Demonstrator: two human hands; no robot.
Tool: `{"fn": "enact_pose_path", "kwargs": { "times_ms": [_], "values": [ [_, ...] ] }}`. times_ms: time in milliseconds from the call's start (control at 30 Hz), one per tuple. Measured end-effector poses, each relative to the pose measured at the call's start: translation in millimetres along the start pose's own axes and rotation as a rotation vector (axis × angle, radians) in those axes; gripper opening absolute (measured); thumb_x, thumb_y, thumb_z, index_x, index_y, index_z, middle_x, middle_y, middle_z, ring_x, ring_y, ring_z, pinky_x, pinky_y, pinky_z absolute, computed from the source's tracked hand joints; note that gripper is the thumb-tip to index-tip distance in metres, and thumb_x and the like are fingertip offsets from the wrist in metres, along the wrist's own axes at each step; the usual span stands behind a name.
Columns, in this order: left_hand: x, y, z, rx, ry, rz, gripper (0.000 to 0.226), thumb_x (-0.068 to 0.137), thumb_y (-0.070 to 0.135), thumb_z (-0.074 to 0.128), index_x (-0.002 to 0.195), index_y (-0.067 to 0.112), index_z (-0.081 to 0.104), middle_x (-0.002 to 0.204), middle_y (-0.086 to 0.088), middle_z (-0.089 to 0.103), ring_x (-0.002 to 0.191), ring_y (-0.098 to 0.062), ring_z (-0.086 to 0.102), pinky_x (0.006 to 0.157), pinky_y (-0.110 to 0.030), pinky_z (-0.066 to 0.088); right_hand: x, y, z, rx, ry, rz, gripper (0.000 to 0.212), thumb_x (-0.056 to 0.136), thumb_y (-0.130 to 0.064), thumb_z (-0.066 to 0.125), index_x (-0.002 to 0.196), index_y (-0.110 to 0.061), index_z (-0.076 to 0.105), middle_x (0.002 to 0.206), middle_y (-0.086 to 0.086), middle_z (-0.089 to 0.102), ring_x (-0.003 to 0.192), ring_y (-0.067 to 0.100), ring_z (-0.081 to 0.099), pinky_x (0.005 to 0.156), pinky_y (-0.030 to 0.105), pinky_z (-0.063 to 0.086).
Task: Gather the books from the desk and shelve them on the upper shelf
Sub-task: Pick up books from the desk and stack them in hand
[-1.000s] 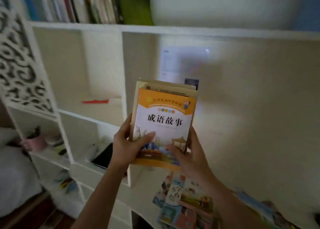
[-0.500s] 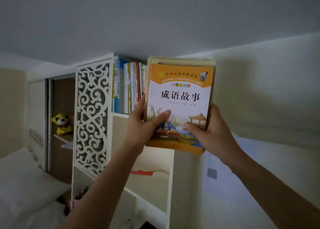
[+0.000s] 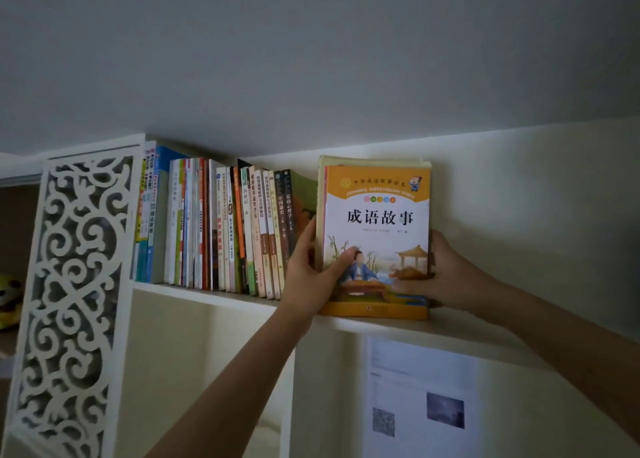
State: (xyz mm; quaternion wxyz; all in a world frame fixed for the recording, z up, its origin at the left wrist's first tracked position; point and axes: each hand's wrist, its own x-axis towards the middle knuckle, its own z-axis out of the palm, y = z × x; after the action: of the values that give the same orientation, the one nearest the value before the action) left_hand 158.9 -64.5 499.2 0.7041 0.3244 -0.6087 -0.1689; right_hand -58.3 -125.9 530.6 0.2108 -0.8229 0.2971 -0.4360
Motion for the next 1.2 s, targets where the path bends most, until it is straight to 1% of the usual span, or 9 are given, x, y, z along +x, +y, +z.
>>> {"fn": "enact_pose_path", "kwargs": {
  "times_ms": [167, 300, 467, 633, 767, 867, 1000, 1100, 1200],
  "values": [
    [-9, 3, -35, 0.118, -0.206, 0.024, 0.077, 0.083, 0.012, 0.069, 0.145, 0.036, 0.031, 0.123, 0.008, 0.061, 0.115, -0.013, 0.061, 0.084, -0.040, 0.058, 16, 6, -7, 0.053, -0.145, 0.108, 0.095, 0.076, -0.003, 0.079, 0.141, -0.032, 0.017, 0.127, -0.011, 0.052, 0.103, 0.004, 0.061, 0.067, 0.022, 0.058],
    [-2, 10, -31, 0.674, 0.020, 0.170, 0.085, 0.073, 0.037, 0.078, 0.145, 0.033, 0.034, 0.125, 0.015, 0.056, 0.110, -0.003, 0.058, 0.088, -0.024, 0.054, 50, 10, -5, 0.008, -0.305, 0.192, 0.092, 0.079, -0.009, 0.078, 0.139, -0.037, 0.015, 0.133, -0.011, 0.047, 0.114, 0.011, 0.058, 0.082, 0.041, 0.059],
    [-1, 8, -27, 0.873, 0.073, 0.139, 0.103, 0.070, 0.057, 0.072, 0.150, 0.029, 0.015, 0.138, 0.008, 0.036, 0.122, -0.010, 0.043, 0.104, -0.030, 0.043, 93, 17, 7, -0.036, -0.413, 0.112, 0.088, 0.075, -0.009, 0.081, 0.139, -0.036, 0.025, 0.132, -0.007, 0.055, 0.120, 0.016, 0.058, 0.089, 0.046, 0.056],
    [-3, -6, -40, 0.898, -0.028, 0.100, 0.116, 0.068, 0.051, 0.077, 0.151, 0.031, -0.002, 0.144, 0.011, 0.023, 0.132, -0.009, 0.031, 0.113, -0.035, 0.035, 90, 8, 32, -0.396, -0.247, -0.032, 0.091, 0.079, -0.024, 0.079, 0.147, -0.022, 0.018, 0.113, -0.011, 0.045, 0.100, 0.011, 0.056, 0.056, 0.009, 0.050],
    [-4, -10, -47, 0.848, -0.061, 0.171, 0.114, 0.068, 0.043, 0.081, 0.152, 0.027, 0.006, 0.144, 0.011, 0.023, 0.132, -0.009, 0.032, 0.110, -0.035, 0.040, 65, -8, 37, -0.282, -0.312, -0.068, 0.073, 0.074, -0.038, 0.081, 0.135, -0.033, 0.041, 0.118, -0.020, 0.062, 0.108, 0.002, 0.061, 0.091, 0.020, 0.051],
    [0, -13, -57, 0.852, -0.145, 0.276, 0.119, 0.064, 0.052, 0.077, 0.153, 0.022, 0.005, 0.153, 0.019, 0.005, 0.142, -0.006, 0.017, 0.115, -0.036, 0.033, 43, -29, 49, 0.004, -0.399, -0.010, 0.057, 0.072, -0.035, 0.083, 0.115, -0.049, 0.048, 0.105, -0.030, 0.068, 0.100, -0.010, 0.063, 0.086, 0.014, 0.052],
    [9, -26, -69, 0.940, -0.175, 0.441, 0.117, 0.064, 0.069, 0.063, 0.153, 0.016, 0.009, 0.161, 0.010, -0.001, 0.147, -0.009, 0.004, 0.119, -0.041, 0.019, 47, -33, 67, -0.275, -0.277, -0.148, 0.098, 0.072, -0.045, 0.080, 0.146, -0.045, 0.016, 0.129, -0.024, 0.052, 0.106, -0.015, 0.054, 0.087, 0.000, 0.040],
    [17, -31, -64, 1.144, -0.099, 0.457, 0.114, 0.063, 0.070, 0.060, 0.152, 0.022, 0.008, 0.160, 0.013, -0.004, 0.145, -0.007, -0.004, 0.117, -0.038, 0.008, 64, -22, 77, -0.379, -0.254, -0.093, 0.122, 0.074, -0.048, 0.077, 0.152, -0.030, -0.015, 0.156, -0.008, 0.027, 0.134, 0.008, 0.040, 0.107, 0.020, 0.037],
    [19, -27, -66, 1.240, -0.097, 0.452, 0.113, 0.062, 0.076, 0.053, 0.152, 0.022, 0.012, 0.160, 0.012, 0.000, 0.143, -0.008, -0.003, 0.114, -0.035, 0.005, 72, -16, 75, -0.341, -0.284, -0.057, 0.122, 0.075, -0.048, 0.076, 0.151, -0.033, -0.018, 0.159, -0.008, 0.021, 0.138, 0.012, 0.036, 0.111, 0.028, 0.037]
  ]
}}
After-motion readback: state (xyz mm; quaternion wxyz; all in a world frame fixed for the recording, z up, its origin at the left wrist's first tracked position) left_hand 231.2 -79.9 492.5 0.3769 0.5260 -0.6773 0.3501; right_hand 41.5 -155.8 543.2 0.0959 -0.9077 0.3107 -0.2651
